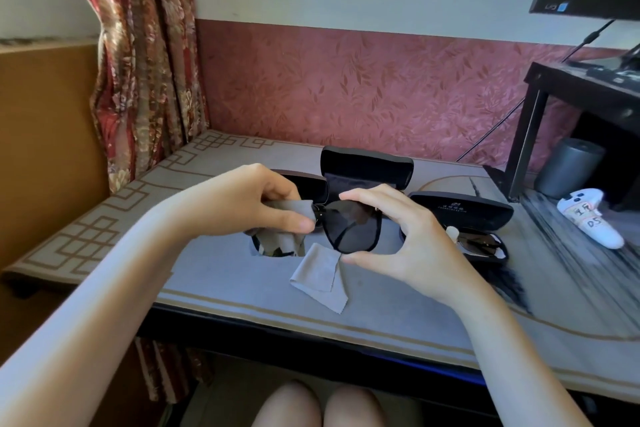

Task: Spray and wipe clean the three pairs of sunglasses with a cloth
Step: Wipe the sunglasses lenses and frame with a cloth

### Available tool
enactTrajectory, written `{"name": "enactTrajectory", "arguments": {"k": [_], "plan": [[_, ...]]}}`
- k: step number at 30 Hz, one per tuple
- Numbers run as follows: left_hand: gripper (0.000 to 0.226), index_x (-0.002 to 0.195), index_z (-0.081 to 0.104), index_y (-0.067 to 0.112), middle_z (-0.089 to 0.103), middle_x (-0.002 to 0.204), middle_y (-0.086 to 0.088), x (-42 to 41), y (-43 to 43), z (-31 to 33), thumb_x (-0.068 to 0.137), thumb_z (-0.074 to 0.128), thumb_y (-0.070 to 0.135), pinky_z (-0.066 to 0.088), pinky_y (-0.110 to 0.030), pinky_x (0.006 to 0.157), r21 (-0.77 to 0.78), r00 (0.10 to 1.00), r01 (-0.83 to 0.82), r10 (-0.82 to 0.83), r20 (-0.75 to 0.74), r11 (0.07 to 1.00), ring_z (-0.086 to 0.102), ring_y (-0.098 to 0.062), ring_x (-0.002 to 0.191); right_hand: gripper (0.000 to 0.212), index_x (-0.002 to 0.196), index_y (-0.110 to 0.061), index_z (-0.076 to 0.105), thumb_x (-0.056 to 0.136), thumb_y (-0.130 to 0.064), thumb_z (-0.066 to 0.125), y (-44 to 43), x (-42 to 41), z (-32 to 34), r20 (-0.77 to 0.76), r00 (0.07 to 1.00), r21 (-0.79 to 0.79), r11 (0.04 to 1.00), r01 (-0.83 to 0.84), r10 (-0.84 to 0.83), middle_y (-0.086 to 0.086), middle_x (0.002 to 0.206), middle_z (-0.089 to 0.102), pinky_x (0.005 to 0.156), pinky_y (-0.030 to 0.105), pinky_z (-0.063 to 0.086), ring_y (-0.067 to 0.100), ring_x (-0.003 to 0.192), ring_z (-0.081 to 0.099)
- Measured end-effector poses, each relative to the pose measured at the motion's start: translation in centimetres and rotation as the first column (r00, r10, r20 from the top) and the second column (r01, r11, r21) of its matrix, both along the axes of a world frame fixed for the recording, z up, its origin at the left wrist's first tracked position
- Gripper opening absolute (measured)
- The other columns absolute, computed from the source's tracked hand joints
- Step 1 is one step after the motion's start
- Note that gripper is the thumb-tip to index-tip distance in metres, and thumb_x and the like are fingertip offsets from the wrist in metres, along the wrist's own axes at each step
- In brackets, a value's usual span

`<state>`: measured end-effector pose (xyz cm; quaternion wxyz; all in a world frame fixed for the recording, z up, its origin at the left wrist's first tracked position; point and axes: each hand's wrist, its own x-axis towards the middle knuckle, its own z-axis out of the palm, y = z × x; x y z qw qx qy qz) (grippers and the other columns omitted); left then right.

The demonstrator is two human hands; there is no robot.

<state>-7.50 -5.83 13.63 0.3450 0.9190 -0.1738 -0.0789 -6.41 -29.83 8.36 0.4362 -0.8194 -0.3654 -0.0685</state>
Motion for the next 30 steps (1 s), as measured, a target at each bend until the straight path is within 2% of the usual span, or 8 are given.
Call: {"name": "enactTrajectory", "arguments": {"k": [4, 10, 13, 15, 17, 20, 25, 30], "plan": [[0.057, 0.066, 0.055, -0.001, 0.045, 0.052, -0.003, -0.3, -0.8, -0.8, 0.084, 0.054, 0.053, 0.026, -0.014, 0.045, -0.052, 0.974, -0.096, 0.105, 0.202, 0.994, 0.035, -0.009, 0.046, 0.058, 0.125, -0.029, 0.058, 0.075, -0.018, 0.083, 0.1, -0.1, 0.0, -0.009, 1.000, 0.031, 1.000, -0.001, 0.001, -0.015, 0.113, 0.056, 0.101, 0.022, 0.039, 0.011, 0.117, 0.053], [0.050, 0.060, 0.032, 0.011, 0.023, 0.052, 0.008, -0.4, -1.1, -1.6, 0.096, 0.050, 0.041, 0.015, -0.023, 0.048, -0.285, 0.867, -0.239, 0.336, 0.369, 0.928, 0.021, -0.008, 0.047, 0.057, 0.125, -0.028, 0.058, 0.074, -0.021, 0.083, 0.1, -0.1, 0.2, -0.005, 1.000, 0.107, 0.994, 0.017, -0.016, -0.011, 0.112, 0.058, 0.102, 0.029, 0.041, 0.015, 0.115, 0.054], [0.053, 0.064, 0.047, 0.003, 0.031, 0.054, 0.008, -0.4, -0.2, -2.3, 0.090, 0.059, 0.048, 0.024, -0.030, 0.051, -0.349, 0.873, -0.237, 0.356, 0.332, 0.907, 0.029, -0.007, 0.051, 0.058, 0.124, -0.029, 0.058, 0.073, -0.021, 0.083, -0.1, -0.1, 0.1, -0.007, 1.000, 0.119, 0.993, 0.026, -0.026, -0.014, 0.112, 0.058, 0.103, 0.024, 0.040, 0.013, 0.116, 0.055], [0.036, 0.080, 0.068, 0.014, 0.059, 0.065, 0.009, -0.8, 0.4, -2.3, 0.085, 0.067, 0.049, 0.047, -0.038, 0.063, -0.352, 0.934, -0.156, 0.254, 0.251, 0.923, 0.055, -0.009, 0.062, 0.058, 0.124, -0.029, 0.059, 0.072, -0.021, 0.084, -0.4, -0.1, 0.0, -0.015, 0.999, 0.118, 0.992, 0.033, -0.032, -0.013, 0.111, 0.059, 0.103, 0.022, 0.040, 0.013, 0.115, 0.055], [0.027, 0.103, 0.070, 0.032, 0.071, 0.099, 0.019, -1.2, 0.9, -2.3, 0.078, 0.068, 0.042, 0.050, -0.016, 0.083, -0.299, 0.973, -0.089, 0.147, 0.176, 0.950, 0.065, 0.002, 0.096, 0.058, 0.123, -0.028, 0.060, 0.072, -0.020, 0.084, -0.6, -0.1, -0.1, -0.024, 0.999, 0.121, 0.992, 0.040, -0.038, -0.013, 0.111, 0.059, 0.103, 0.022, 0.040, 0.013, 0.115, 0.055], [0.049, 0.117, 0.060, 0.046, 0.060, 0.118, 0.035, -1.6, 1.7, -2.2, 0.070, 0.070, 0.040, 0.036, 0.001, 0.089, -0.189, 0.982, -0.042, 0.076, 0.173, 0.981, 0.051, 0.014, 0.115, 0.058, 0.123, -0.030, 0.060, 0.072, -0.018, 0.085, -0.7, -0.2, -0.2, -0.038, 0.998, 0.114, 0.992, 0.047, -0.042, -0.013, 0.112, 0.059, 0.106, 0.028, 0.040, 0.012, 0.117, 0.055], [0.051, 0.113, 0.065, 0.044, 0.061, 0.117, 0.032, -1.8, 2.2, -1.8, 0.065, 0.077, 0.035, 0.039, -0.001, 0.089, -0.208, 0.987, -0.032, 0.064, 0.149, 0.978, 0.052, 0.014, 0.114, 0.057, 0.123, -0.030, 0.060, 0.073, -0.017, 0.084, -0.3, -0.3, -0.1, -0.055, 0.998, 0.106, 0.994, 0.024, -0.018, -0.013, 0.114, 0.059, 0.108, 0.038, 0.040, 0.015, 0.119, 0.054], [0.037, 0.097, 0.069, 0.024, 0.070, 0.098, 0.011, -1.4, 0.9, -2.0, 0.063, 0.085, 0.023, 0.052, -0.012, 0.072, -0.217, 0.981, -0.085, 0.120, 0.152, 0.972, 0.065, -0.005, 0.094, 0.057, 0.124, -0.030, 0.059, 0.074, -0.019, 0.084, 0.0, -0.5, -0.1, -0.034, 0.999, 0.037, 0.999, 0.017, -0.016, -0.021, 0.114, 0.056, 0.102, 0.017, 0.035, 0.006, 0.119, 0.051]]}}
